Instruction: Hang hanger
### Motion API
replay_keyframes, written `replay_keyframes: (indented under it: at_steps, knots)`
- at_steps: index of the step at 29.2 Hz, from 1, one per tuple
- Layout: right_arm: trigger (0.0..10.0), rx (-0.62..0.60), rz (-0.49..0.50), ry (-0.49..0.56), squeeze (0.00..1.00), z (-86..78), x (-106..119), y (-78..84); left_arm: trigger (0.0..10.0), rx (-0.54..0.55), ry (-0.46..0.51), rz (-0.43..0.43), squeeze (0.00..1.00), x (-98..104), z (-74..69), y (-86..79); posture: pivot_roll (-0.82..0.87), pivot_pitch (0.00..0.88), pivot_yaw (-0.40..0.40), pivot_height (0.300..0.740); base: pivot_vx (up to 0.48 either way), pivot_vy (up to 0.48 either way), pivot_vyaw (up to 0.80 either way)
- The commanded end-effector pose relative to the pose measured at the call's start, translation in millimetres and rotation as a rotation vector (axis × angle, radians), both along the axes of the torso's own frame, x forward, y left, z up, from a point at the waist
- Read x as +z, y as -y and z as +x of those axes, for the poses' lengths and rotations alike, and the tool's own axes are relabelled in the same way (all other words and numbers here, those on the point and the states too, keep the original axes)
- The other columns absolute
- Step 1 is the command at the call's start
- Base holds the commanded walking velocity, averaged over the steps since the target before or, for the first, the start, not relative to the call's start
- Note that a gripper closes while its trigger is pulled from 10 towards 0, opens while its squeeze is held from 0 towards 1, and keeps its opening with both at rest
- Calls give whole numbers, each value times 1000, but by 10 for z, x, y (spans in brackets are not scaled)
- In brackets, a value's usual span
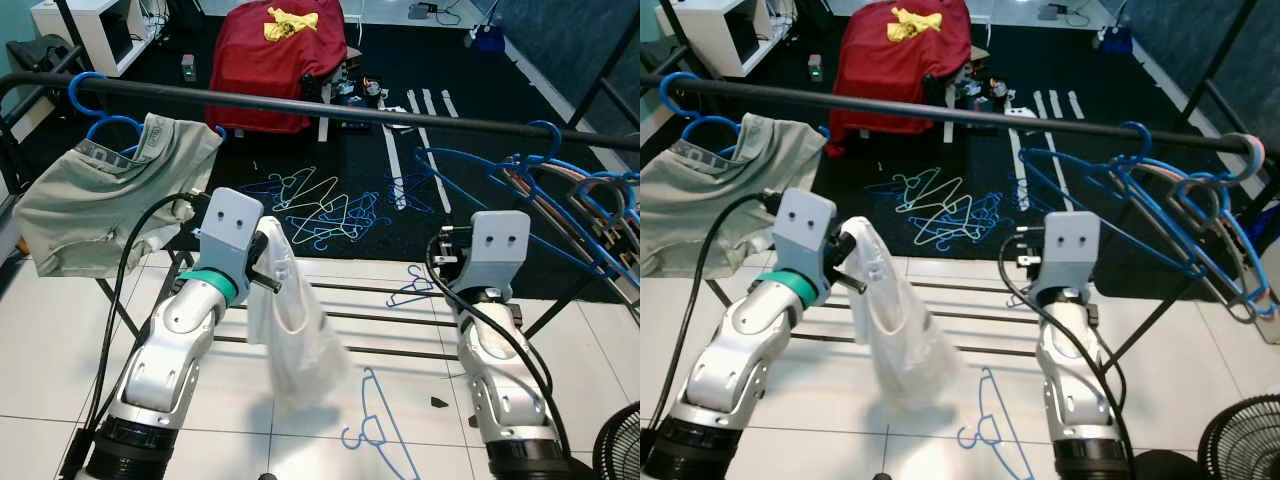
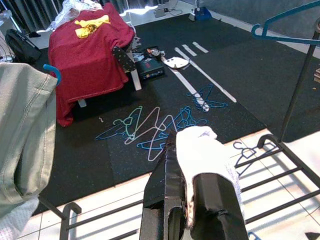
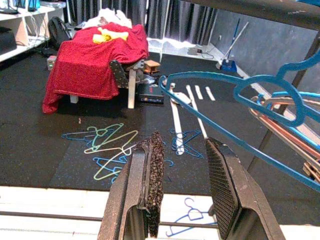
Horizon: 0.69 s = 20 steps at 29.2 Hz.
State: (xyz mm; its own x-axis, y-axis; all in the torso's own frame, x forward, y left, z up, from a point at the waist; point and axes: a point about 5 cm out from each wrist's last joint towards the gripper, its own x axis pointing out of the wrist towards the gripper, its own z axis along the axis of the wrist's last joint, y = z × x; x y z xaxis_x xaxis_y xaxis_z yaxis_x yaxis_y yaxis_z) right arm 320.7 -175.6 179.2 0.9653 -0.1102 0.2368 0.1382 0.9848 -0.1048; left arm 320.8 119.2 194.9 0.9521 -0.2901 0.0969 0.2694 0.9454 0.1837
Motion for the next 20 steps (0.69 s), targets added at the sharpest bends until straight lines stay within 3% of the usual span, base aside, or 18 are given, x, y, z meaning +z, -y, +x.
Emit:
replay_keyframes:
  at_steps: [1, 20]
  knots:
    - [10000, 5, 4, 5, 0, -31, -13, -4, 10000, -7, 9, 11, 0, -14, 0, 10, -5, 58, 82, 740, 274, -311, 0]
    - [10000, 15, 15, 2, 0, -41, -28, -16, 10000, 0, 8, 8, 0, -14, 24, 2, -5, 56, 82, 740, 275, -307, 0]
